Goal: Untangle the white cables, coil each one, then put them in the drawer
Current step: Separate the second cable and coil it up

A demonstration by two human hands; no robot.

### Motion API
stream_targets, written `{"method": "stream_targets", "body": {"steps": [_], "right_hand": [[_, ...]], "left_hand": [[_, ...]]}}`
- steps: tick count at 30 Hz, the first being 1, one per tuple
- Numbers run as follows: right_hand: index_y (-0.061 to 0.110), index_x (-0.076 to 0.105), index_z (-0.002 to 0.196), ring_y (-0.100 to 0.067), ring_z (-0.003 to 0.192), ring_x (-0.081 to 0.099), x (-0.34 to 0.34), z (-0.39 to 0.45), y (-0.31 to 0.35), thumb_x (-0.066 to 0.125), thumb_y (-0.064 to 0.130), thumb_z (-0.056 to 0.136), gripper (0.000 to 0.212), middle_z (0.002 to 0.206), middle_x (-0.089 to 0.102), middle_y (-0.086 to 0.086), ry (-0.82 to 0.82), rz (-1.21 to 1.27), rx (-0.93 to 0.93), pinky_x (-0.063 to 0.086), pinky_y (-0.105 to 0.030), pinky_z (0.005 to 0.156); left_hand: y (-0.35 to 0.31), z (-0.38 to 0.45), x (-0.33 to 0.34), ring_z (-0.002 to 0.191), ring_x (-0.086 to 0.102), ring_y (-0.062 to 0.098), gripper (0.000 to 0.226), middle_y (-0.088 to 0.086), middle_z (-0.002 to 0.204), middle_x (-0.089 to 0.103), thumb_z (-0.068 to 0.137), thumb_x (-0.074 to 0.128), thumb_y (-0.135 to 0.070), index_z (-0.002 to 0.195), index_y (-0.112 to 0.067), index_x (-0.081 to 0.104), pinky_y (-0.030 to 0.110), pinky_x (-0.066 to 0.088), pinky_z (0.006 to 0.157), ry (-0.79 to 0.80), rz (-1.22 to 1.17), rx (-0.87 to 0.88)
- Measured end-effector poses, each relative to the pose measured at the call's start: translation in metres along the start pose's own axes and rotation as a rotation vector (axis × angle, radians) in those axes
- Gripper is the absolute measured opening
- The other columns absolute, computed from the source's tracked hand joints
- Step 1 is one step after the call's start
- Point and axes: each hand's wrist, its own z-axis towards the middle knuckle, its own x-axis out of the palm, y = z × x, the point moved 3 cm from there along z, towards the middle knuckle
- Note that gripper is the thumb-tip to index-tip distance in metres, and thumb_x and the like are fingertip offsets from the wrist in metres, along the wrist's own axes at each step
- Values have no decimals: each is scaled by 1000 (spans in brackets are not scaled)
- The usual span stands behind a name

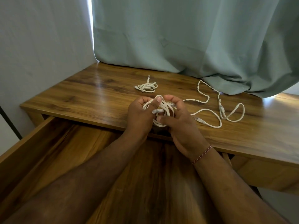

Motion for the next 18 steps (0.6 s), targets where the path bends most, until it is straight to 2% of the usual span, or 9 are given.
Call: {"method": "stream_targets", "body": {"steps": [2, 4, 7, 8, 10, 12, 16, 18], "right_hand": [[23, 56, 129, -16, 105, 72, -1, -1, 0, 78, -1, 85, 54, 117, 73, -2, -32, -308, -147, 62, -42, 91], [27, 60, 127, -8, 105, 70, -3, -3, -1, 79, 13, 89, 45, 117, 72, 9, -132, -532, -283, 61, -35, 90], [35, 68, 127, 1, 116, 54, -5, -9, -4, 74, 35, 92, 35, 144, 57, 7, -331, -870, -516, 51, -19, 90], [35, 71, 125, -2, 117, 51, -8, -9, -5, 72, 39, 92, 33, 150, 51, 3, -389, -918, -553, 51, -22, 90], [30, 77, 114, -12, 114, 55, -13, -8, -4, 73, 40, 93, 24, 148, 54, 2, -453, -910, -594, 56, -41, 86], [27, 77, 102, -14, 111, 61, -15, -10, 4, 71, 40, 94, 16, 133, 64, 6, -487, -853, -628, 56, -49, 83], [27, 69, 99, -1, 93, 69, -10, -19, 23, 64, 34, 100, 8, 95, 72, 19, -499, -663, -617, 59, -38, 79], [21, 69, 97, -5, 85, 72, -5, -18, 27, 63, 28, 101, 10, 89, 74, 12, -464, -549, -569, 61, -39, 75]], "left_hand": [[-1, -2, 1, 72, 75, 14, 29, 4, 81, 79, 89, 80, -32, 95, -4, 71, 27, 58, 61, -20, 46, 37], [0, -3, 1, 70, 74, 12, 28, 2, 81, 78, 89, 81, -31, 94, -6, 71, 26, 57, 60, -48, 77, 47], [1, -3, 1, 66, 72, 14, 25, 3, 78, 76, 89, 81, -28, 95, -7, 69, 31, 58, 59, -73, 71, 50], [2, -3, 1, 64, 70, 13, 24, 3, 75, 75, 89, 81, -29, 94, -8, 68, 30, 57, 57, -60, 78, 55], [3, -6, 3, 62, 68, 9, 26, 1, 75, 73, 89, 80, -33, 94, -11, 67, 26, 55, 55, -34, 136, 68], [3, -8, 5, 65, 69, 8, 28, 3, 80, 75, 88, 80, -36, 95, -11, 68, 23, 54, 54, -33, 175, 93], [-4, 3, -1, 73, 76, 24, 25, 8, 83, 78, 89, 80, -33, 92, -10, 72, 34, 60, 59, -33, 141, 102], [-14, 16, -8, 62, 71, 20, 24, 6, 76, 77, 89, 81, -32, 89, -9, 73, 34, 58, 55, -34, 180, 150]]}}
